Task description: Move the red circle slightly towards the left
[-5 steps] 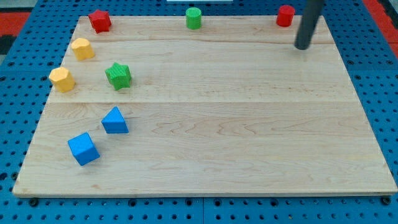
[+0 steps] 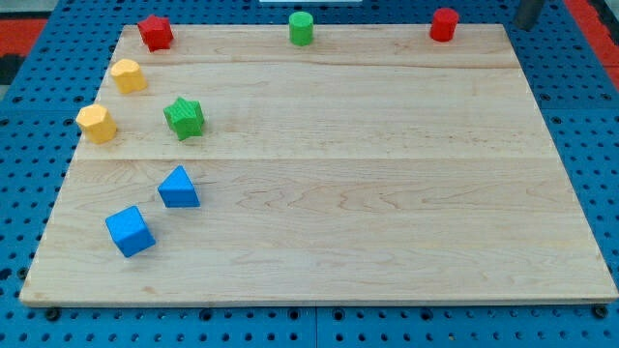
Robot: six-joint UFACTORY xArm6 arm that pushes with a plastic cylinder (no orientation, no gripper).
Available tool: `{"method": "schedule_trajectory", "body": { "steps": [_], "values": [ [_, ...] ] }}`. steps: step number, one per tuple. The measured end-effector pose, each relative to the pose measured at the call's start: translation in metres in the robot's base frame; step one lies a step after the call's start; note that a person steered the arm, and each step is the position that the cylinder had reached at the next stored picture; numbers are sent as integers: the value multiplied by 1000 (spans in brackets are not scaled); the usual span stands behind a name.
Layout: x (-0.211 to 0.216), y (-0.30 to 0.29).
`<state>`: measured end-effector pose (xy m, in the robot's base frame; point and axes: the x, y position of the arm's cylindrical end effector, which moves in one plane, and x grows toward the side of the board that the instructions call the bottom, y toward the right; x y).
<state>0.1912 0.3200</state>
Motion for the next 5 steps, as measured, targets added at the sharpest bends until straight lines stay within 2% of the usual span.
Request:
{"method": "schedule_trajectory", "body": {
  "steps": [2, 3, 4, 5],
  "values": [
    [0, -75],
    [5, -77],
    [38, -92],
    [50, -58]
  ]
}}
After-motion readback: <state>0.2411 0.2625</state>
